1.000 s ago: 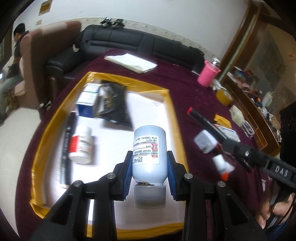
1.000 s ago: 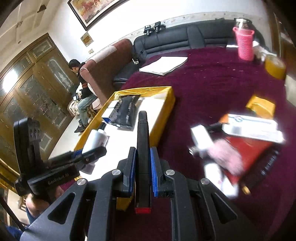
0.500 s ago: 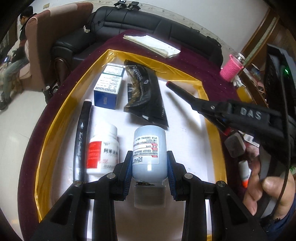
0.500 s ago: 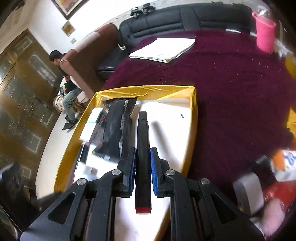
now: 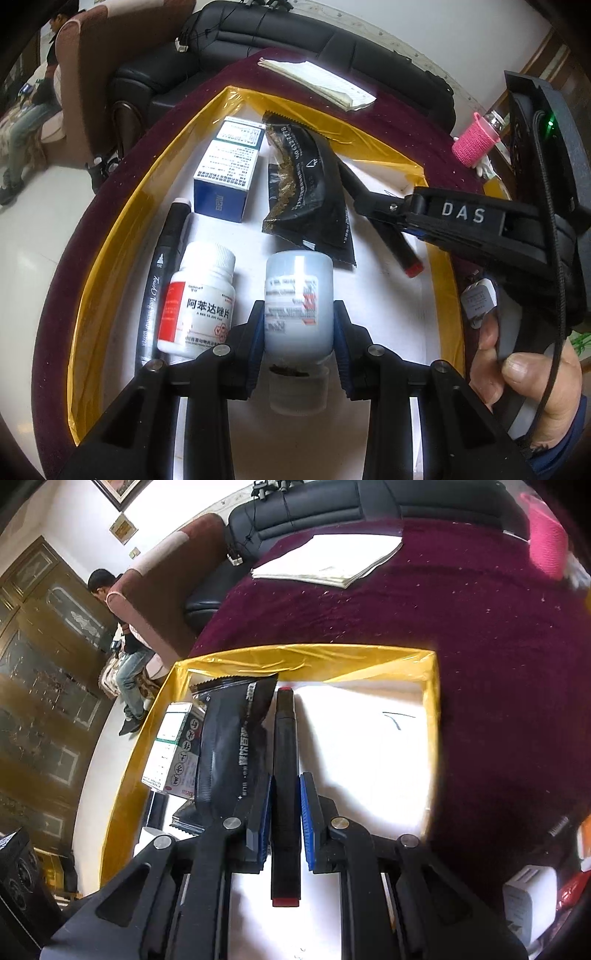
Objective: Organize objects
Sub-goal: 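Carry bottle and marker to tray and open both tools to release, then grasp orange-capped white bottle with left tool while right tool grasps black marker, then carry bottle and marker over the tray and open both tools to drop them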
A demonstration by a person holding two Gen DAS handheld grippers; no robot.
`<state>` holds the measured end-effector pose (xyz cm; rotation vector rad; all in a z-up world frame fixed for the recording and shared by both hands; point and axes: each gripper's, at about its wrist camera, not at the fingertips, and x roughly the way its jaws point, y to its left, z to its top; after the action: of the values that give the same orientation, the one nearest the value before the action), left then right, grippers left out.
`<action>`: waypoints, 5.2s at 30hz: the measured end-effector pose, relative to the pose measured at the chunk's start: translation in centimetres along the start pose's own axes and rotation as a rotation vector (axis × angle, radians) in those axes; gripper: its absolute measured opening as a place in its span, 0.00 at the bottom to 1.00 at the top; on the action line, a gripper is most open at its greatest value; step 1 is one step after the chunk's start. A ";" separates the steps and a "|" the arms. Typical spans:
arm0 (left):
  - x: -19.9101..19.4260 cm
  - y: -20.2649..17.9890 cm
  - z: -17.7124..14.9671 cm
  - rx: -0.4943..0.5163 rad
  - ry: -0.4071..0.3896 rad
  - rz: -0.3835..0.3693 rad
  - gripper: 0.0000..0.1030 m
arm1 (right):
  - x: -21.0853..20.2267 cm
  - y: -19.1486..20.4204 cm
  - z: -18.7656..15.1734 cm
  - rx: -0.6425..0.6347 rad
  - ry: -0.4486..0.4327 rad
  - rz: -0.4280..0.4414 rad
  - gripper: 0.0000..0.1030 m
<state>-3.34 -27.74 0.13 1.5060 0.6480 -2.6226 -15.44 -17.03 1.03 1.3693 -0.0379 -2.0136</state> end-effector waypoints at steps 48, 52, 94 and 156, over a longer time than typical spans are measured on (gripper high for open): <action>-2.2 -16.3 -5.7 0.272 0.049 -0.190 0.34 | -20.1 -15.5 -11.5 0.191 -0.251 0.097 0.21; 0.2 -19.5 -6.5 0.284 0.117 -0.209 0.34 | -20.0 -20.0 -13.2 0.295 -0.231 0.043 0.21; 4.4 -23.2 -9.0 0.448 0.048 -0.024 0.22 | -14.5 -21.6 -11.2 0.135 -0.119 -0.352 0.27; -3.3 -16.1 -5.9 0.268 -0.073 -0.185 0.22 | -22.7 -16.5 -14.5 0.123 -0.267 0.056 0.12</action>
<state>-0.73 -11.39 5.59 1.4665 0.4651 -2.9928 -7.41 13.04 6.57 1.1492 -0.3212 -2.1631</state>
